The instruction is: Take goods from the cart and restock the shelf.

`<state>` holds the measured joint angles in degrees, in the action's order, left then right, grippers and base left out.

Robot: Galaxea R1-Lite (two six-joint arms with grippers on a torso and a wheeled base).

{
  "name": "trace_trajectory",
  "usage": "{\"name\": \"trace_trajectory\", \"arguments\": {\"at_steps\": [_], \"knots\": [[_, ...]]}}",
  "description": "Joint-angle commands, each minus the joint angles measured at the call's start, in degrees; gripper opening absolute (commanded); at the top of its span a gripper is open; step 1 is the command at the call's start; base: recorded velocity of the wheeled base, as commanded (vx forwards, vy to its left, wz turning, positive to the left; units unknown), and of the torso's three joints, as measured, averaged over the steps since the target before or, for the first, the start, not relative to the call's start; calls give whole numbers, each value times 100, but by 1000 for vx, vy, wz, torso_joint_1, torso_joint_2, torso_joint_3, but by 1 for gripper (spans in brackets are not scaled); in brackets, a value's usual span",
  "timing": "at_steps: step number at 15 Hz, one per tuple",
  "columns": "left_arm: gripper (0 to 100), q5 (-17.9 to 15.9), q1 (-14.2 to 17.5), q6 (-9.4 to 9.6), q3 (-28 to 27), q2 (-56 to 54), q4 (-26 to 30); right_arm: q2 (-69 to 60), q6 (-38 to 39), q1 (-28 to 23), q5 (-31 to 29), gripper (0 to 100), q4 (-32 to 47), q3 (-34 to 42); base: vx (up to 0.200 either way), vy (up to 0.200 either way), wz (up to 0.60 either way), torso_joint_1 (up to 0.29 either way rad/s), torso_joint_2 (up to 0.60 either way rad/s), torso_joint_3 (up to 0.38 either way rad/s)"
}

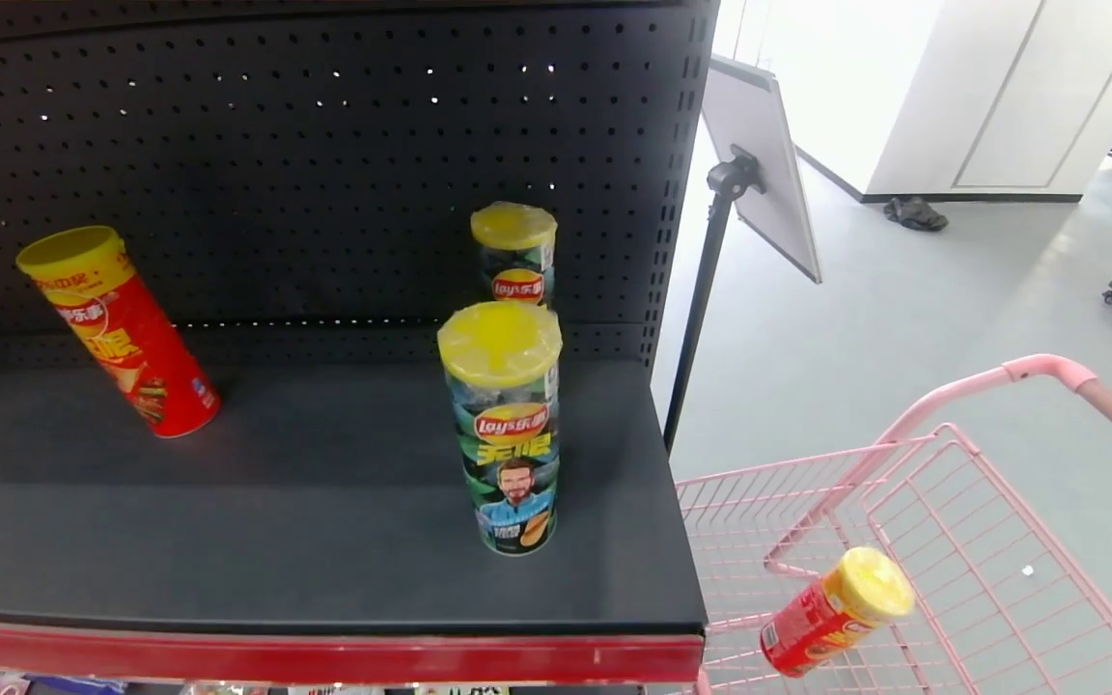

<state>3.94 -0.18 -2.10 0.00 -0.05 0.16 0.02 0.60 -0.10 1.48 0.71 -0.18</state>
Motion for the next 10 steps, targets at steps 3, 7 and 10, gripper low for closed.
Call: {"name": "trace_trajectory", "arguments": {"at_steps": [3, 7, 10], "knots": [[100, 2, 1, -1, 0, 5, 2, 6, 2, 1, 2, 100, 0, 1, -133, 0, 0, -5, 0, 5], [100, 2, 1, -10, 0, 5, 2, 6, 2, 1, 2, 100, 0, 1, 0, 0, 0, 0, 0, 0], [100, 2, 1, -1, 0, 5, 2, 6, 2, 1, 2, 100, 0, 1, 0, 0, 0, 0, 0, 0]]}}
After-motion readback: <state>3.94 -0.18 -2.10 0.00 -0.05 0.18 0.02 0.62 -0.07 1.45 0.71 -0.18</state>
